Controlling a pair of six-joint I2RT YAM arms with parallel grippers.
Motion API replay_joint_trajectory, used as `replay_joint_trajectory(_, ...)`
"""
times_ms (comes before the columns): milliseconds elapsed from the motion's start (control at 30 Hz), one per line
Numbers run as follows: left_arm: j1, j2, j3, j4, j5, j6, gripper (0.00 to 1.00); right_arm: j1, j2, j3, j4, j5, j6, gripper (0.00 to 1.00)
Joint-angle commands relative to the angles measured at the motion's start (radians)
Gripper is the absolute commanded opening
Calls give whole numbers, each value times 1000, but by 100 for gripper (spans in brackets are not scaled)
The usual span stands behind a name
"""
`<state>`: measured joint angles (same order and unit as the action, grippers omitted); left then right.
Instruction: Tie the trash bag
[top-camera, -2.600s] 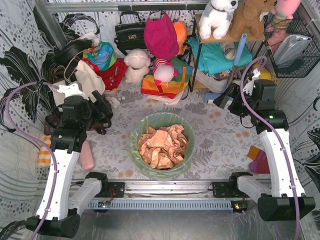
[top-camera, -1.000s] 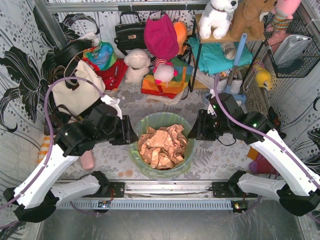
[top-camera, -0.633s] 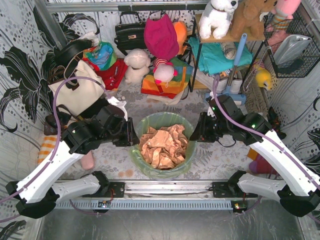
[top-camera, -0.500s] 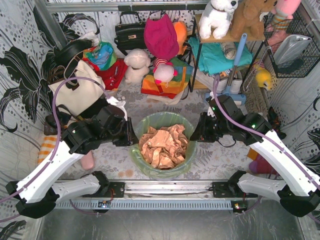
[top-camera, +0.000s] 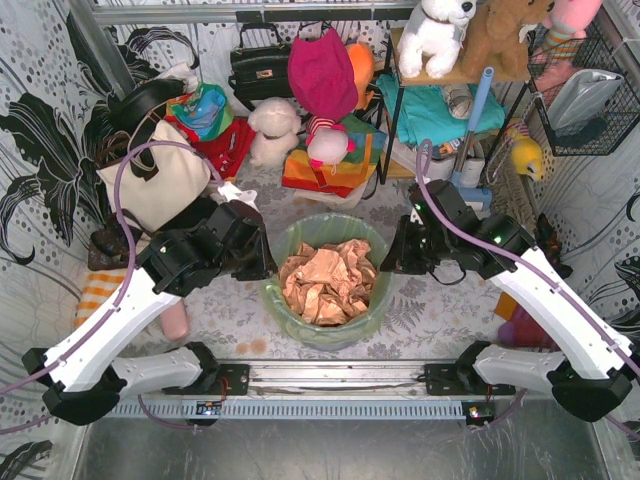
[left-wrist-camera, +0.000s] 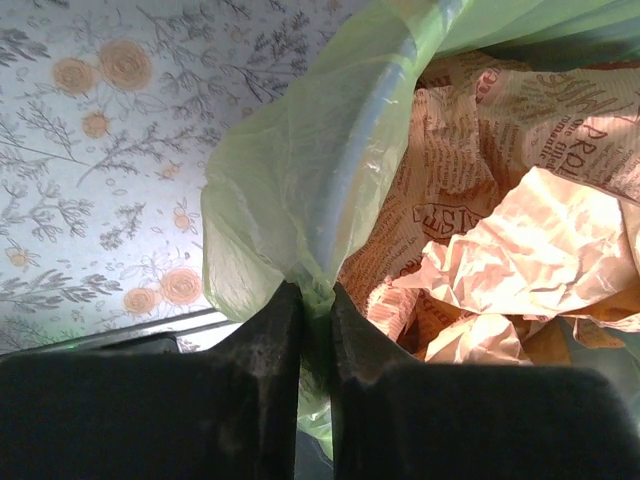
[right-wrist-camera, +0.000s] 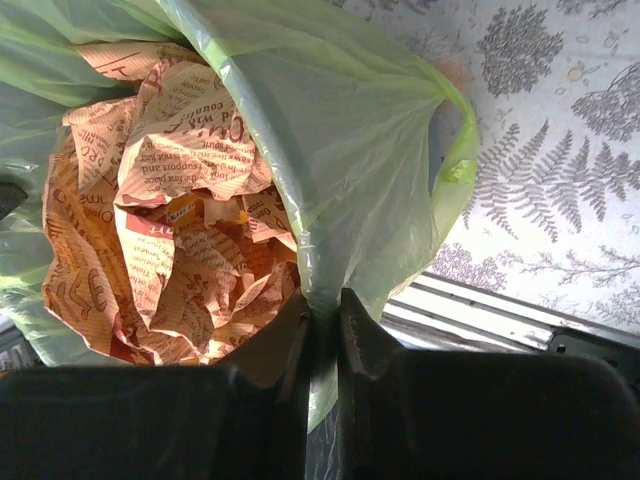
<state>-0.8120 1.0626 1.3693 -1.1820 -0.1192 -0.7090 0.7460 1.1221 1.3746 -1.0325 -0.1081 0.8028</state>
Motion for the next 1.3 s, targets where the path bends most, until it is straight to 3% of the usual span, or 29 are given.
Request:
replay_joint_trajectory(0,-10,34,66,64,-59,76,2,3,34,52,89,59,-21,0)
replay_joint_trajectory(233,7,129,144,109,-116,152,1,1,100,72,155,177,-48,0)
replay_joint_trajectory(567,131,214,161,215,-34,236,3,-43,184,142,233,223,-118,0)
replay_joint_trajectory(667,149,234,167,230,-14,242,7,-72,189,141,250,198,-129,0)
replay_joint_trajectory(733,151,238,168,235,-8,238,16,-82,190,141,247,193,-131,0)
replay_joint_trajectory(800,152,232,165,236,-2,231,24,-87,184,144,241,192,-132,10)
replay_joint_trajectory(900,151,208,168,230,-7,220,43,-93,167,165,220,203,-138,31)
replay_joint_trajectory(1000,154,177,176,223,-21,215,62,-101,149,206,181,231,-150,46)
replay_joint_trajectory(1133,163,135,189,199,-60,200,66,-118,110,258,115,293,-169,59)
replay_joint_trajectory(1267,170,51,150,195,-150,143,67,-185,68,273,75,326,-202,65)
